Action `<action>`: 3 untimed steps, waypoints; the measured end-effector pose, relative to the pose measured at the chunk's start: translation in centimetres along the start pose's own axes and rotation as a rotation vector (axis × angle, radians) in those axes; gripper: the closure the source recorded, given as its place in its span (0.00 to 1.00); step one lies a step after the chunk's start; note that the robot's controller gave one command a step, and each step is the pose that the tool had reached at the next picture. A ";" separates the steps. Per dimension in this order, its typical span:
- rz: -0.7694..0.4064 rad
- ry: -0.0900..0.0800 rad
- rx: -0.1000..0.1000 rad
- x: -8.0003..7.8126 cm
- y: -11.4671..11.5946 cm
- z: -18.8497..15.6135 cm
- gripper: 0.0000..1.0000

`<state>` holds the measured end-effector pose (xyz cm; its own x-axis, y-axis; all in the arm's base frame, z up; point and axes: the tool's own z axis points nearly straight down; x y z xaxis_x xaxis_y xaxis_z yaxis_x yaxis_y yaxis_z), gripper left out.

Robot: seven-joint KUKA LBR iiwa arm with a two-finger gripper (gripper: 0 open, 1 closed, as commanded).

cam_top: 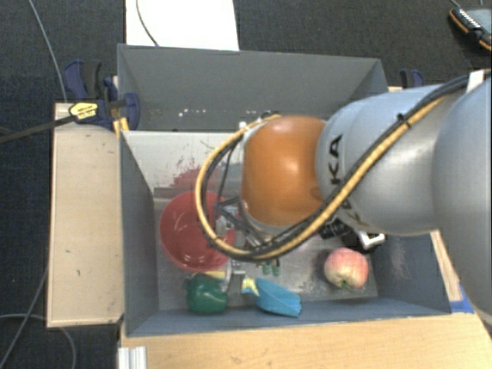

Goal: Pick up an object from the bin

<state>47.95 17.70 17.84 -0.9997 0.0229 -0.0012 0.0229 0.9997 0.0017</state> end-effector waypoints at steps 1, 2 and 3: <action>0.000 0.000 0.000 0.0 0.0 0.0 0.00; 0.040 -0.004 -0.002 -0.4 0.7 -6.5 0.00; -0.033 0.008 0.004 -7.9 0.8 0.2 0.00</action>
Offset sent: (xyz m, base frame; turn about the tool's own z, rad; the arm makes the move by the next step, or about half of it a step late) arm 0.0029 0.0066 0.0638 0.0417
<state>55.89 18.34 17.67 -0.9999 -0.0104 0.0067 -0.0104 0.9999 -0.0018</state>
